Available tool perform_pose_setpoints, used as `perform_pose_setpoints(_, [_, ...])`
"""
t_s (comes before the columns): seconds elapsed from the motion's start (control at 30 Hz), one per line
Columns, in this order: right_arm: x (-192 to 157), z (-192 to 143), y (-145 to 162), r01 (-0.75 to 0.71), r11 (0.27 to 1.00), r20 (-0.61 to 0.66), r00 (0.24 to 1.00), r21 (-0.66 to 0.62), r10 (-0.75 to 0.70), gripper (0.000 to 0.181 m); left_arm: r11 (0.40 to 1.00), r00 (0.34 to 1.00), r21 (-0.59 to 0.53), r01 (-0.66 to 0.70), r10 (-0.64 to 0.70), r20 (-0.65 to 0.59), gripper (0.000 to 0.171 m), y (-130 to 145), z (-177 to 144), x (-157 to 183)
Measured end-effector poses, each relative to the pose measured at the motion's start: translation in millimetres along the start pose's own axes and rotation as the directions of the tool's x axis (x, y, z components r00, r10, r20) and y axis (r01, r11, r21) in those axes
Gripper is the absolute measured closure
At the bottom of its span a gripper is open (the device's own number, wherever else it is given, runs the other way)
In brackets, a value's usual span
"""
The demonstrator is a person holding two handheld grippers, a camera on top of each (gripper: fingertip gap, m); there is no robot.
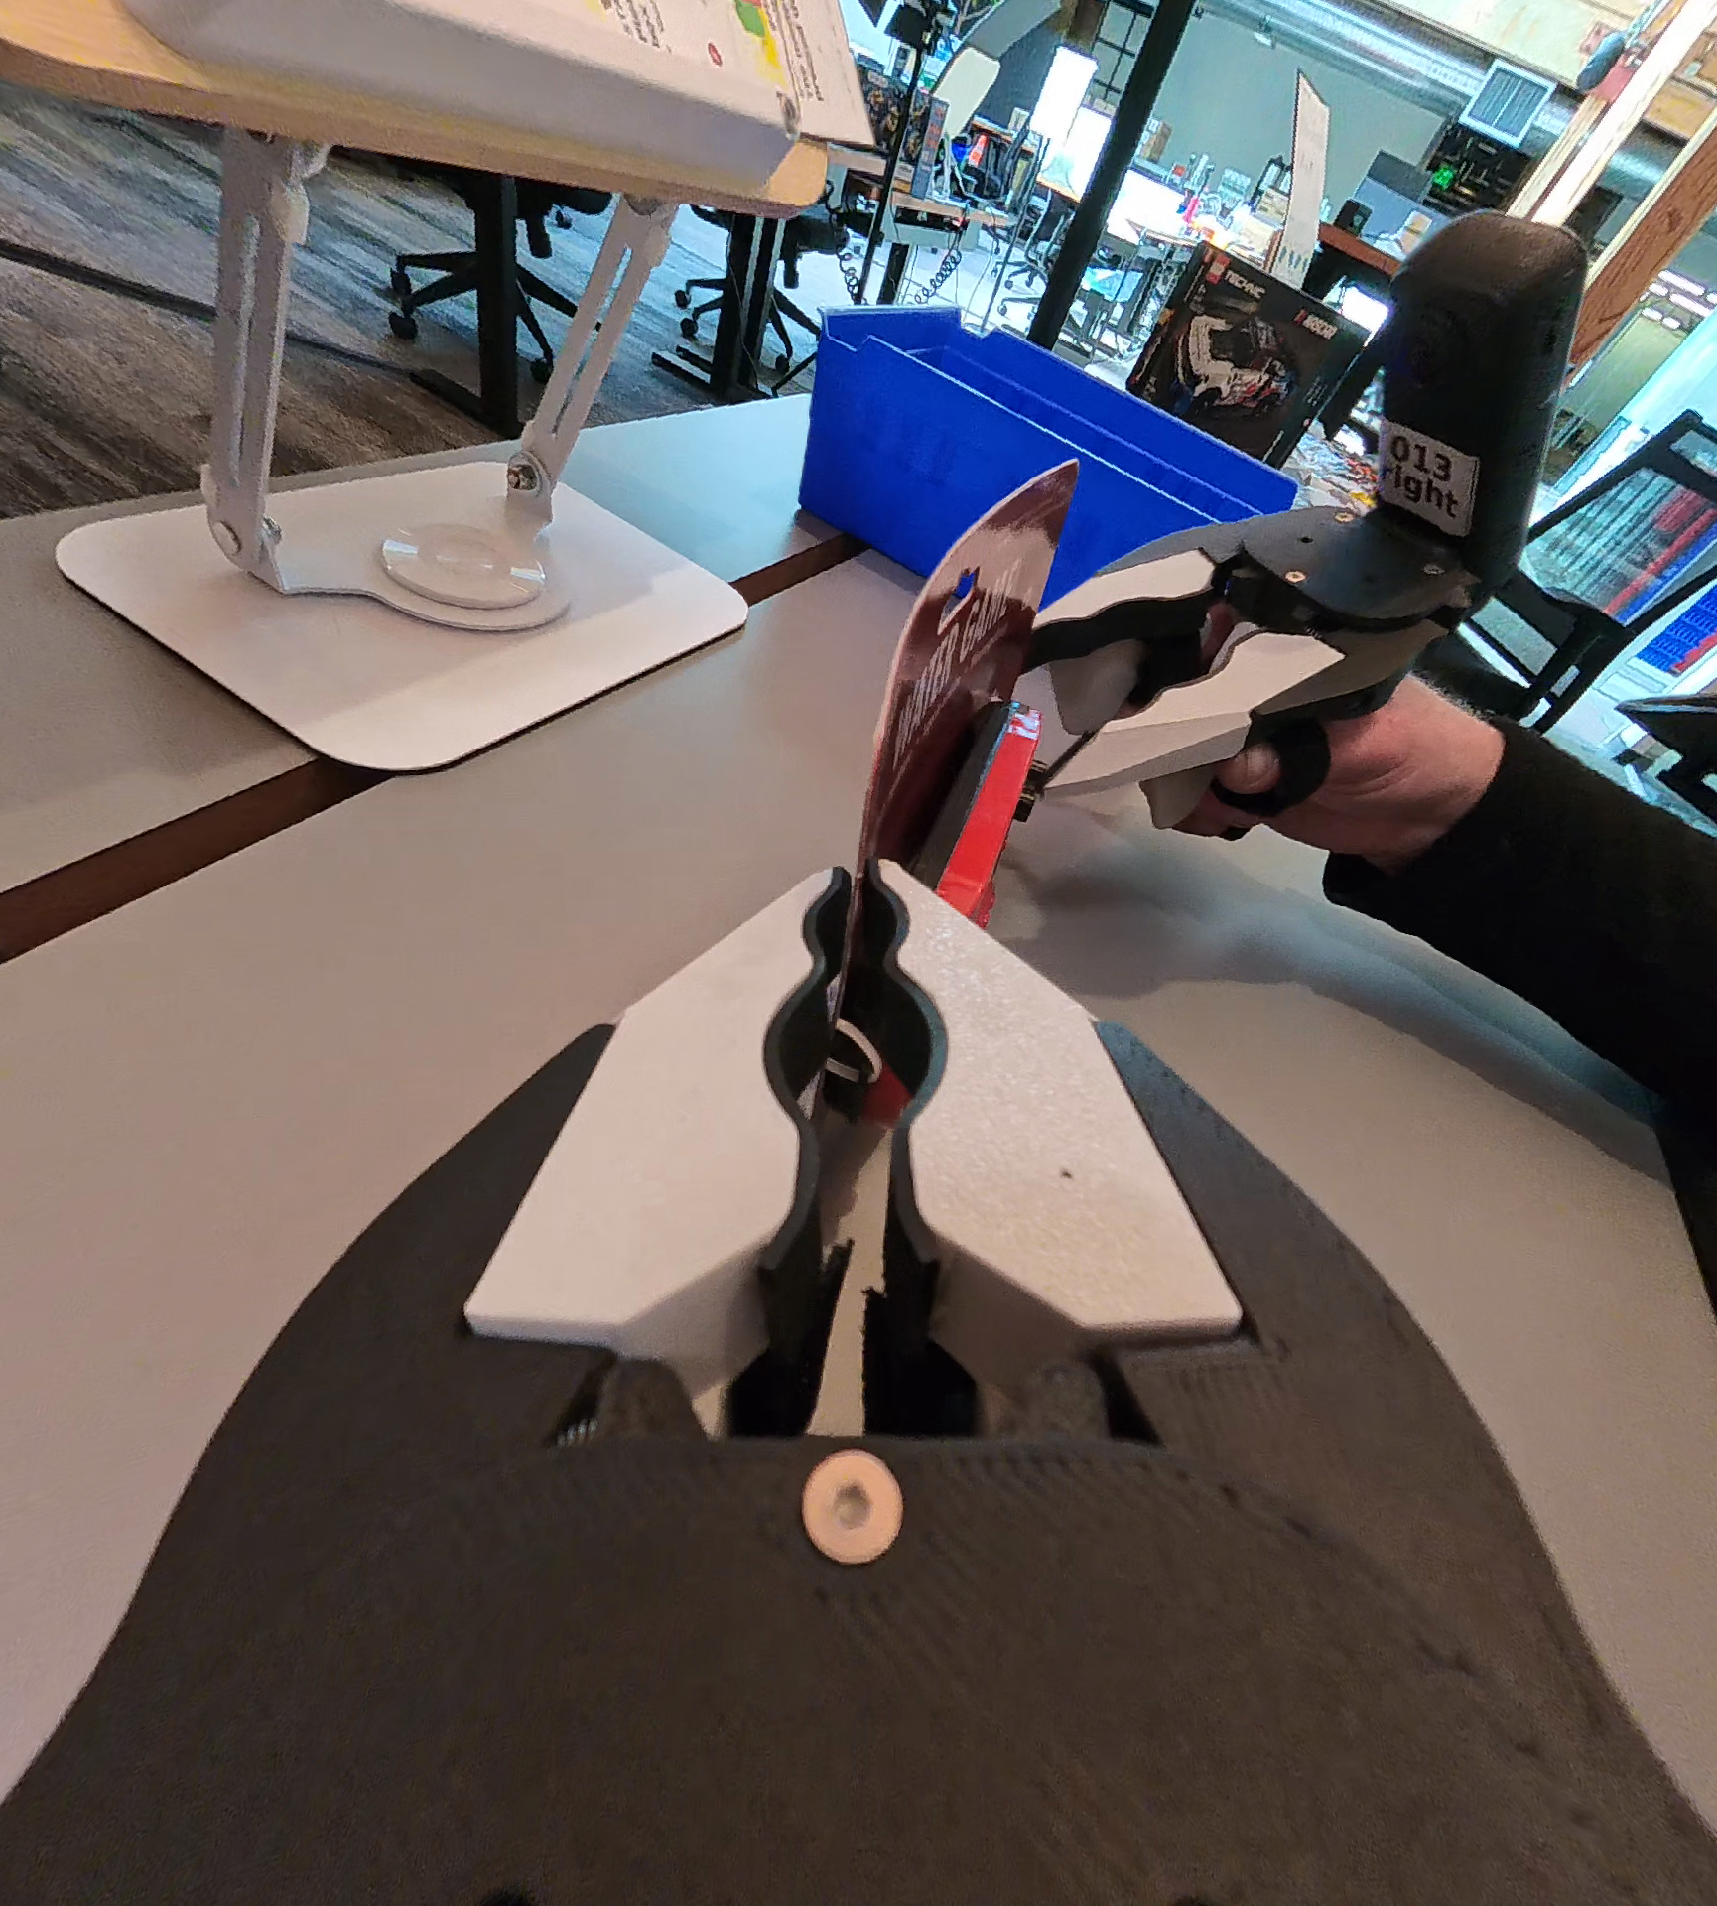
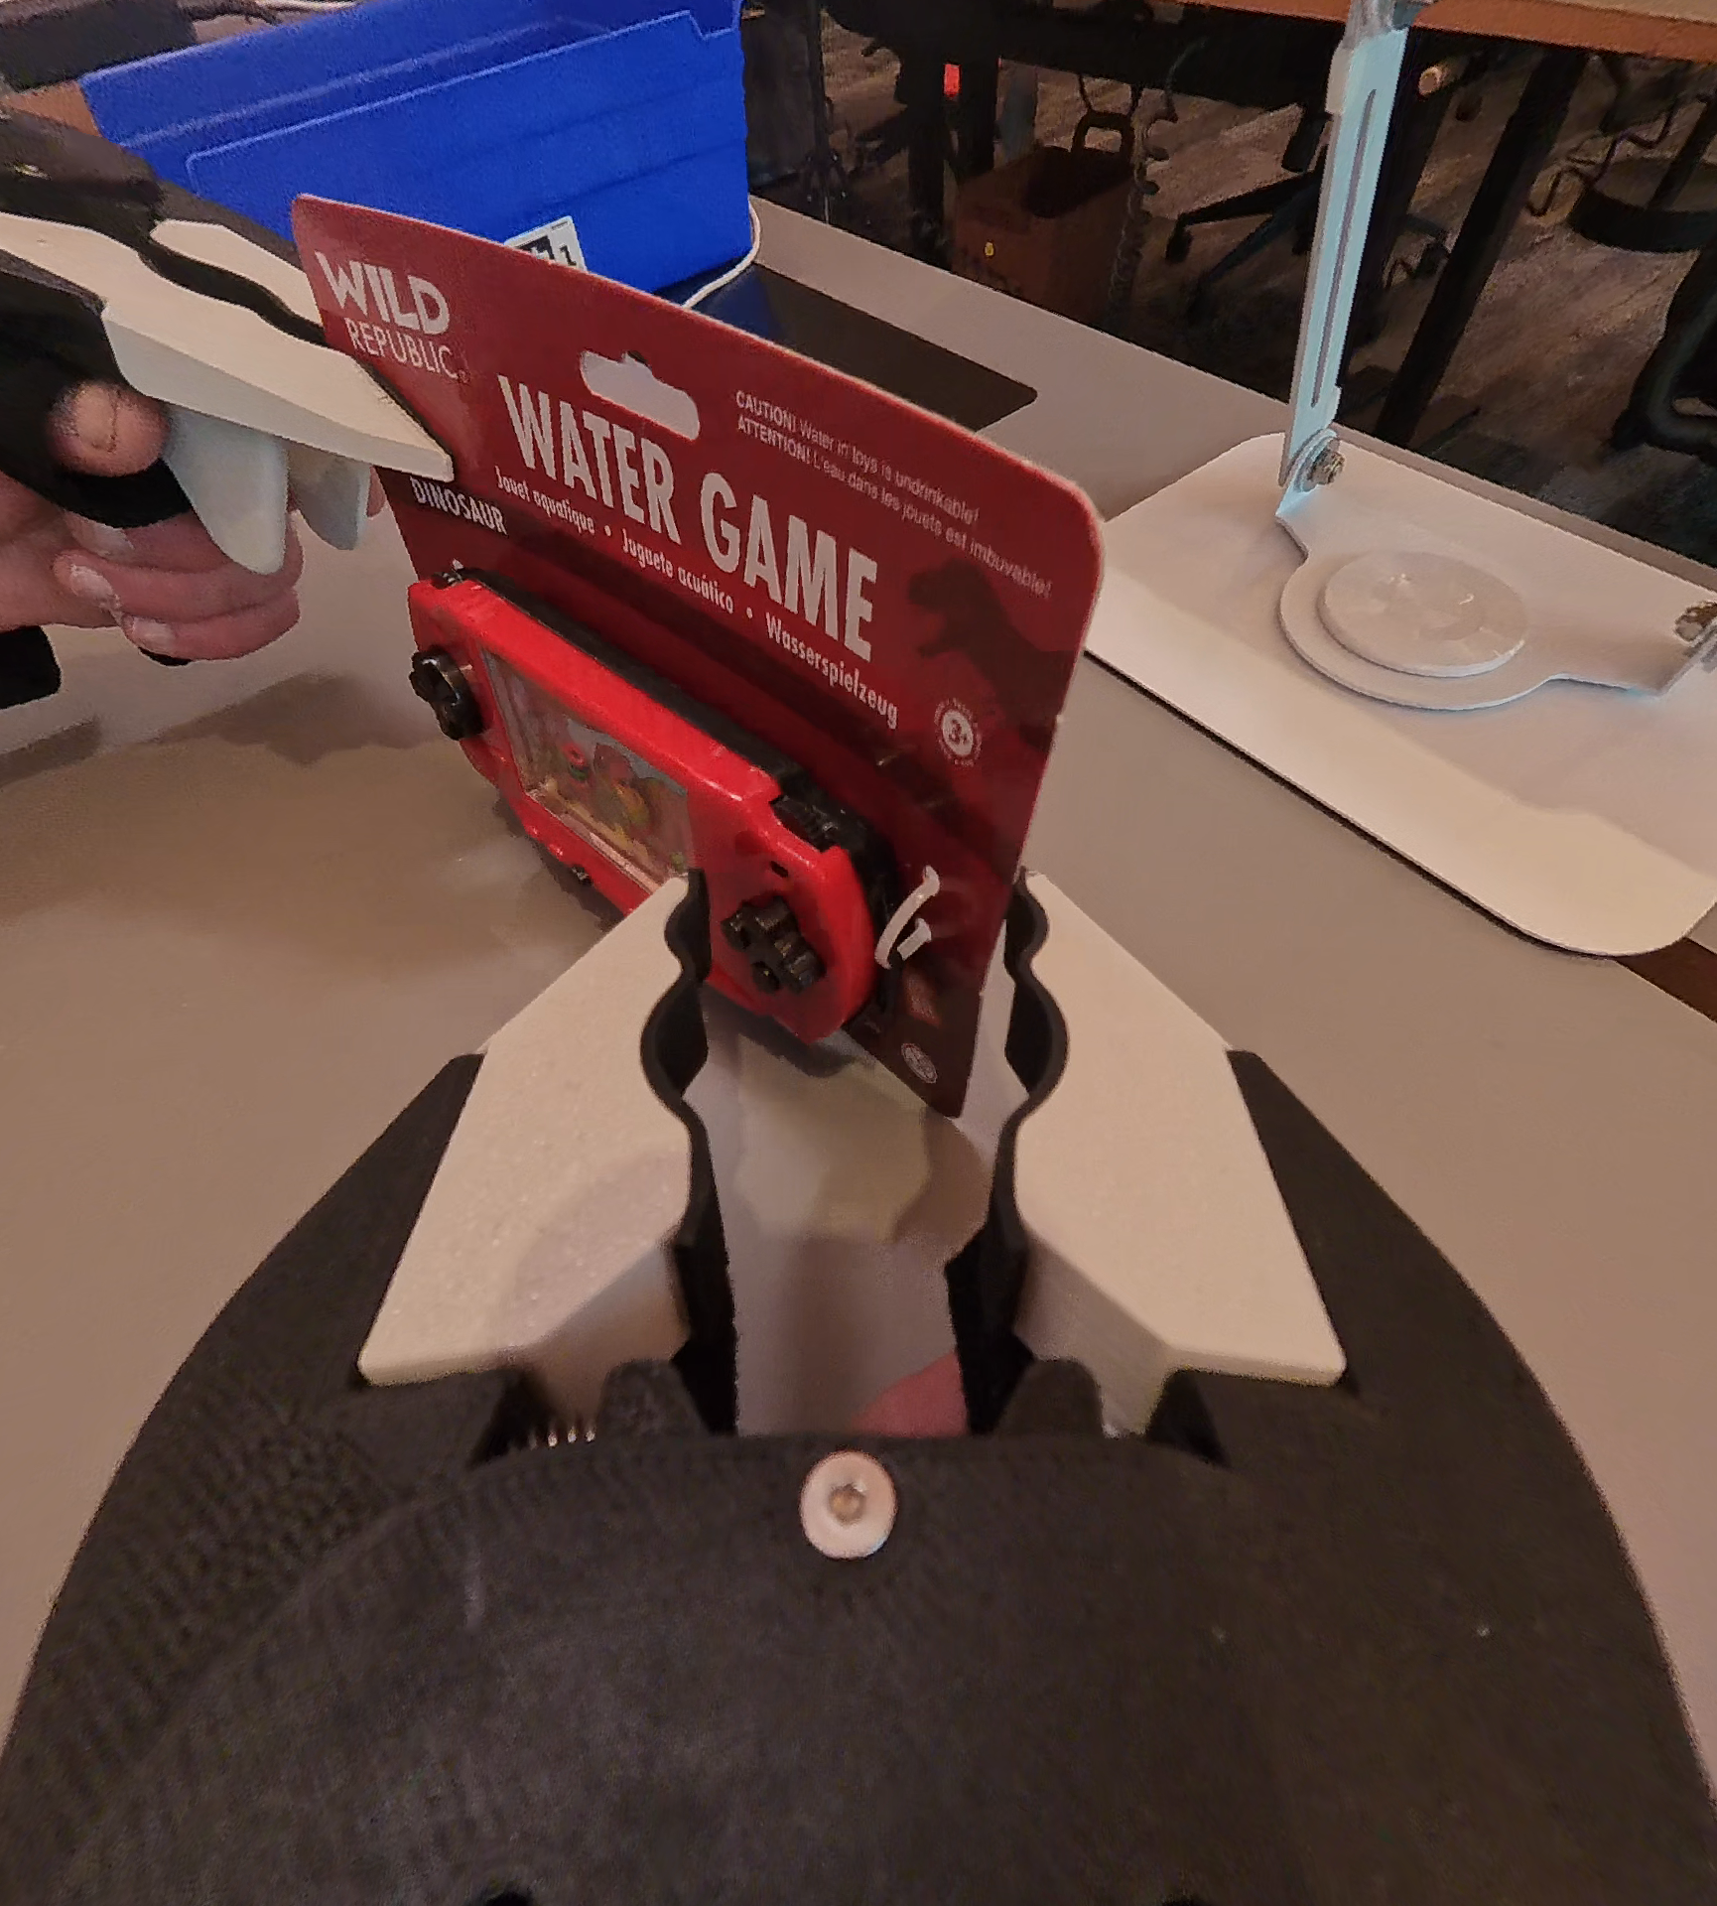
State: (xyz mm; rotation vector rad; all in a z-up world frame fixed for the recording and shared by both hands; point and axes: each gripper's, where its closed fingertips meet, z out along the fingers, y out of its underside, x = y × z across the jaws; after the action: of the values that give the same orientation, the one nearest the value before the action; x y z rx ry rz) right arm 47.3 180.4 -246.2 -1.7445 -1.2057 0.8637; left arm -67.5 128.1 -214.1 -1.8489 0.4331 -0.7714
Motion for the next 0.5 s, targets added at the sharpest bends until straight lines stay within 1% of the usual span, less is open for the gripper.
perform_pose_setpoints(0.1, [6.3, -2.8, 5.5, -0.016, 1.0, 0.003, 1.0, -0.013, 0.016, 0.128, 0.999, 0.999, -0.015, 0.042, -0.042, 0.001, 0.171, -0.2, 2.4, -6.9])
perform_pose_setpoints(0.2, [11.3, -3.5, 10.1, -0.016, 1.0, -0.004, 1.0, -0.02, 0.015, 0.135, 0.998, 0.998, -0.032, 0.062, -0.062, 0.008, 0.171, 1.5, 5.2, -13.5])
perform_pose_setpoints(0.33, [14.9, 2.1, 9.7, 0.009, 1.0, -0.036, 0.999, -0.02, -0.01, 0.131, 0.997, 0.998, -0.033, 0.067, -0.068, -0.013, 0.171, 3.5, 8.6, -14.0])
perform_pose_setpoints(0.5, [22.2, 3.4, 8.4, -0.046, 0.999, -0.019, 0.999, 0.01, 0.046, 0.128, 0.999, 0.998, -0.022, 0.05, -0.05, -0.024, 0.171, 2.1, 7.9, -12.4])
